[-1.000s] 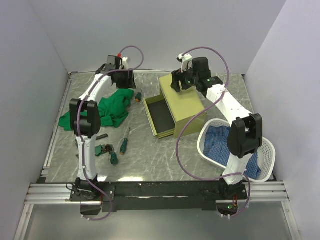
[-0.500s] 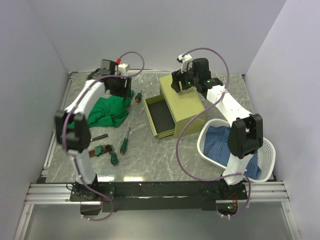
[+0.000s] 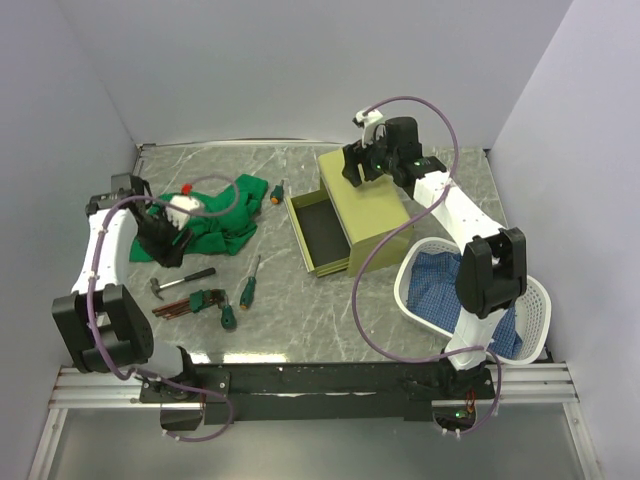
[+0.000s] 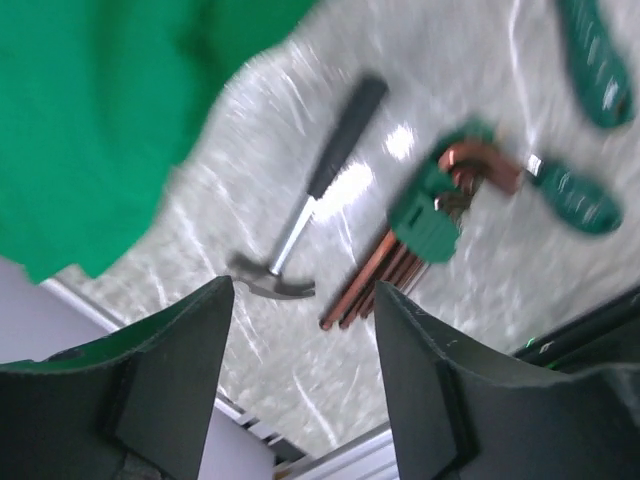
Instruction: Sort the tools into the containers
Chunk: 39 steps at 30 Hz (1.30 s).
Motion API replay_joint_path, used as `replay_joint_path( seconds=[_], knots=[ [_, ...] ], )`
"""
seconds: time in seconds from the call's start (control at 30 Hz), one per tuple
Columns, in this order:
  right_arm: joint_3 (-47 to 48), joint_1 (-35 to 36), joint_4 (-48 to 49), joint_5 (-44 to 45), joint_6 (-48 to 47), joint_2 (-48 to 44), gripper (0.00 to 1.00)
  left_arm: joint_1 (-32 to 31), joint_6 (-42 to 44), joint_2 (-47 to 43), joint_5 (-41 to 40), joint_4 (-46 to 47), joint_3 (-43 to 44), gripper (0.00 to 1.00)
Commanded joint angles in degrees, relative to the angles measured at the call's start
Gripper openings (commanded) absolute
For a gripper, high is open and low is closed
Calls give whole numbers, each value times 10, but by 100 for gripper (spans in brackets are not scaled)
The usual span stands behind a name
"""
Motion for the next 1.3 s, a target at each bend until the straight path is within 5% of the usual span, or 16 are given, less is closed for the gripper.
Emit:
replay_joint_path(
  seconds=[0.0,0.4,1.03,1.27],
  knots=[
    [-36,2,-128,12,12,17,78,10,126,1,-6,-2,-46,62],
    [-79,4,-116,20,9,-23,79,-43,118,28,-7,186,-147,61],
    [-100,3,-110,30,5,-45,79,-78,100,108,-36,251,-196,54],
    [-98,3,-110,33,5,-41,79,-81,84,134,-70,269,-194,11]
  ],
)
